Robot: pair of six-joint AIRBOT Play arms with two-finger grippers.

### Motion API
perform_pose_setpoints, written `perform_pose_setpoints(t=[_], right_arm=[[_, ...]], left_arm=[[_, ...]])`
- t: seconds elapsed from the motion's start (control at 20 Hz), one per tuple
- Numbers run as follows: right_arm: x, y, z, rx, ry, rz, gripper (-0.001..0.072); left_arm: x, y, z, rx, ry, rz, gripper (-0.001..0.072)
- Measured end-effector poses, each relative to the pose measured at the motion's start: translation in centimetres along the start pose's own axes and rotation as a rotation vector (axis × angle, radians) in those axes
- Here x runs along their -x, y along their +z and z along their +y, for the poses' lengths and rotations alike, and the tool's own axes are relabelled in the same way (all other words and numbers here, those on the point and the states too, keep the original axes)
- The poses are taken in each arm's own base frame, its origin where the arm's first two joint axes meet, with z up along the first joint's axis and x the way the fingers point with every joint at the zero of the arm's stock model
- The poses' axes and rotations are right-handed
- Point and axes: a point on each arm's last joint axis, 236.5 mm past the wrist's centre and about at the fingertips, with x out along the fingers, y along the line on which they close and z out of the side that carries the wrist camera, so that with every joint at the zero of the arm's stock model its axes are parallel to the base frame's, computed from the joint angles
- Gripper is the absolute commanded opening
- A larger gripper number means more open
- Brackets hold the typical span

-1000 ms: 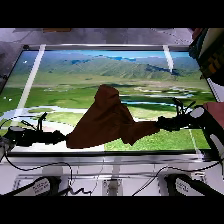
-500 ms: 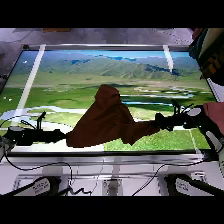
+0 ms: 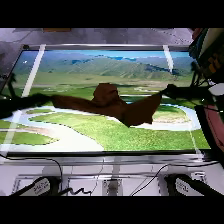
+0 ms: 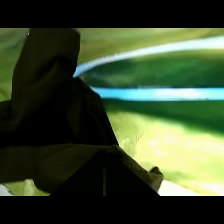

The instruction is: Fold the clothes and pants, and hang the long-sleeved shirts on hangers.

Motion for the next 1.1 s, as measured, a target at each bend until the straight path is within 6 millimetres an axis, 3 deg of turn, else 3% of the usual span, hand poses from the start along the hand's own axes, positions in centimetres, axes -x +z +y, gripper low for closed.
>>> perform_pose_setpoints(t=[0.1,0.2,0.3,0.4,0.65,1.0,1.1], right_arm=[[3.4,3.5,2.0,0.095,-0.02,-0.104,0.0012],[6.8,5.9,3.8,0.175,-0.044,-0.194,0.0012],[10.0,7.3,5.6,0.236,-0.062,-0.269,0.0013],[13.1,7.9,7.4,0.285,-0.071,-0.338,0.0013],[21.5,7.4,12.4,0.403,-0.088,-0.517,0.0012],[37.0,6.7,20.1,0.578,-0.147,-0.945,0.001],[39.4,7.4,20.7,0.6,-0.181,-1.02,0.001]], left_arm=[[2.7,6.5,-3.4,-0.126,0.005,-0.153,0.0016],[5.7,11.4,-6.8,-0.225,0.024,-0.298,0.0016],[8.6,14.7,-9.7,-0.295,0.056,-0.425,0.0016],[11.2,16.7,-12.2,-0.348,0.085,-0.526,0.0016],[16.7,18.0,-18.3,-0.465,0.122,-0.689,0.0016],[22.9,16.5,-26.7,-0.612,0.147,-0.858,0.0016],[24.2,16.2,-28.3,-0.639,0.158,-0.903,0.0015]])
